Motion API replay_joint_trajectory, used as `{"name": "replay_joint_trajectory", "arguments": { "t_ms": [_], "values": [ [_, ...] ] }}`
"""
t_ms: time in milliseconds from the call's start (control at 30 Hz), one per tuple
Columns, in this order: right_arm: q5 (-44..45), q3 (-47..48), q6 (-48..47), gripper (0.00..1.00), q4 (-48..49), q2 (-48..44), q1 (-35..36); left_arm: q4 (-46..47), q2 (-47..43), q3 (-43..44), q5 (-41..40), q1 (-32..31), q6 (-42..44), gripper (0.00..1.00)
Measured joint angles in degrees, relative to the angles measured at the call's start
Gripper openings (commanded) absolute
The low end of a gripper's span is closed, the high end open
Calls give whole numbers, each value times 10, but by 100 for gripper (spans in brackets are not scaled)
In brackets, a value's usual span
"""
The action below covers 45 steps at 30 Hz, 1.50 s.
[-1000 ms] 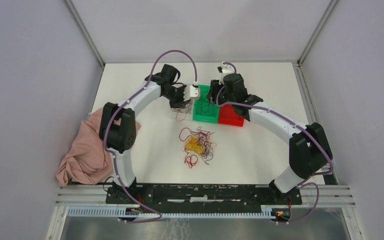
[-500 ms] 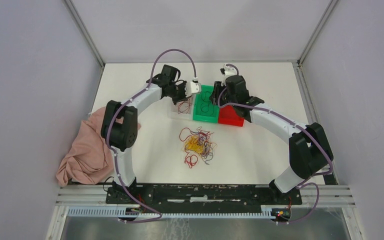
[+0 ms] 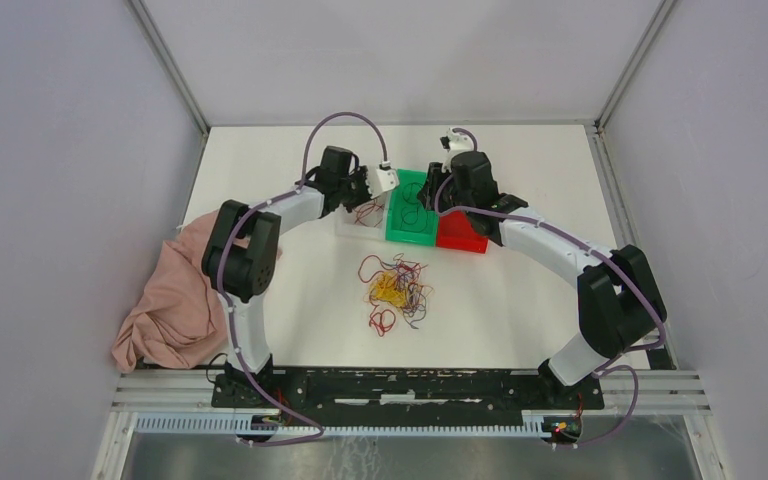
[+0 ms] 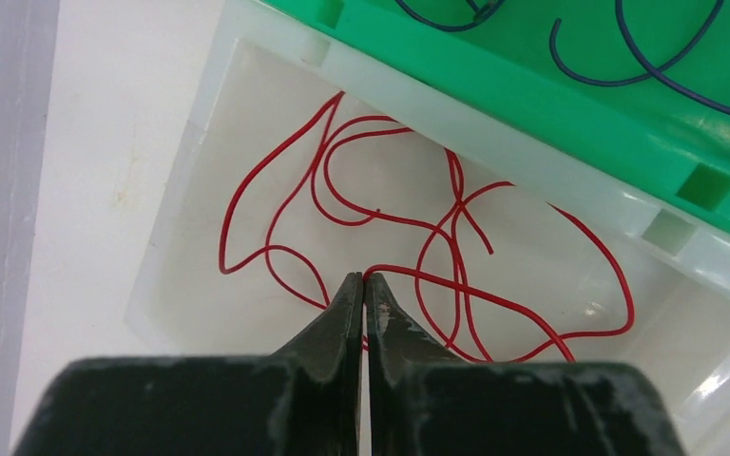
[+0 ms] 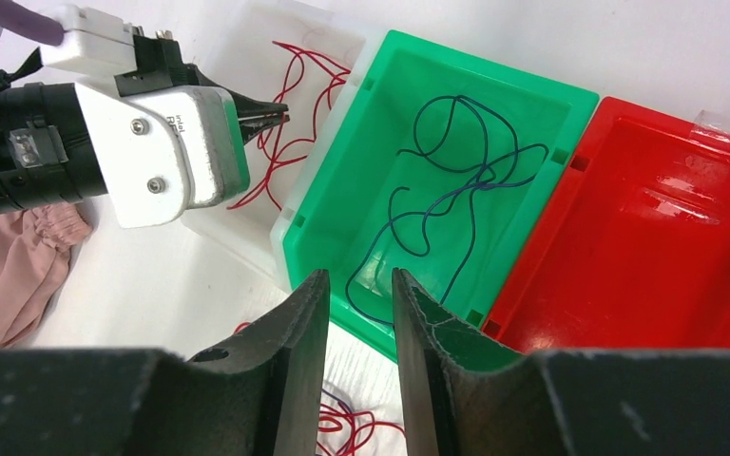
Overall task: Untangle the cables
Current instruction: Place the cable in the bin, then untie the cable.
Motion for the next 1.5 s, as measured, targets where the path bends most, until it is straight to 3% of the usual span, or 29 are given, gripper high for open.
{"name": "replay_joint_trajectory", "arguments": {
  "t_ms": [67,167,367,733,833,1067,1233,1267,1500],
  "values": [
    [-1,0,1,38,0,0,0,5,0,1,-5,-1,-3,16],
    [-4,0,2,41,0,0,0,-12,0,17,-3,-1,-14,34],
    [-12,0,2,46,-2,0,0,-101,-3,94,20,5,-31,58],
    [-25,0,3,47,-10,-6,0,-190,-40,104,24,17,-31,65],
    [-30,0,6,47,-10,-10,0,-202,-47,108,25,22,-33,74],
    [-40,-5,9,48,-10,-34,0,-254,-100,110,71,36,-43,80],
    [-56,-40,10,51,-8,-59,16,-286,-159,106,74,37,-112,89],
    [-54,-51,7,52,-9,-62,29,-296,-168,109,70,38,-130,98],
    [-53,-140,-2,52,-24,-75,143,-357,-228,126,44,90,-255,99]
  ]
}}
